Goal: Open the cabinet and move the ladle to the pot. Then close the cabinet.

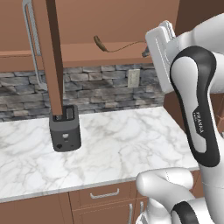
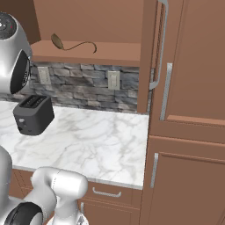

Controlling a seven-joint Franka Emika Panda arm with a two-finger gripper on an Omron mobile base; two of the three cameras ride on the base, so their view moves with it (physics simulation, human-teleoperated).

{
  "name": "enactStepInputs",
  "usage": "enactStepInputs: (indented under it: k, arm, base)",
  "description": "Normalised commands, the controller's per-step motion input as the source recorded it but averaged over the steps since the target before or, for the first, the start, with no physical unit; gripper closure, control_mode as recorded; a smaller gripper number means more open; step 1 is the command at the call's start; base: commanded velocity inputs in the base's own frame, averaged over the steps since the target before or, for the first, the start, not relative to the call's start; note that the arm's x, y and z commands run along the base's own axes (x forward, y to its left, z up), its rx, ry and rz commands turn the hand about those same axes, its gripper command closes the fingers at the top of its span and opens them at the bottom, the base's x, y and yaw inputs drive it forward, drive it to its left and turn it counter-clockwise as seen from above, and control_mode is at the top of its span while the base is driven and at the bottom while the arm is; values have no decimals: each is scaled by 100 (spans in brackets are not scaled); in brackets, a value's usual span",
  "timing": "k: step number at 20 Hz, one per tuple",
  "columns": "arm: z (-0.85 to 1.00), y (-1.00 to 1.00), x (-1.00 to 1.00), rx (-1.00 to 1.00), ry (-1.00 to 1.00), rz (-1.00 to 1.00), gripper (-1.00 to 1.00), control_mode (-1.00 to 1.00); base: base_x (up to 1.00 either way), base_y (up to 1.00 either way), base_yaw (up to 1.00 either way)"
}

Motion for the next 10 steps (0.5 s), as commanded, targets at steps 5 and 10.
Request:
enactStepInputs:
  k: [5,10]
  arm:
    - [4,-28,29,-11,-1,0,-100,-100]
    - [0,-13,36,-3,-16,0,-100,-100]
  base:
    - [0,0,0]
    - [0,0,0]
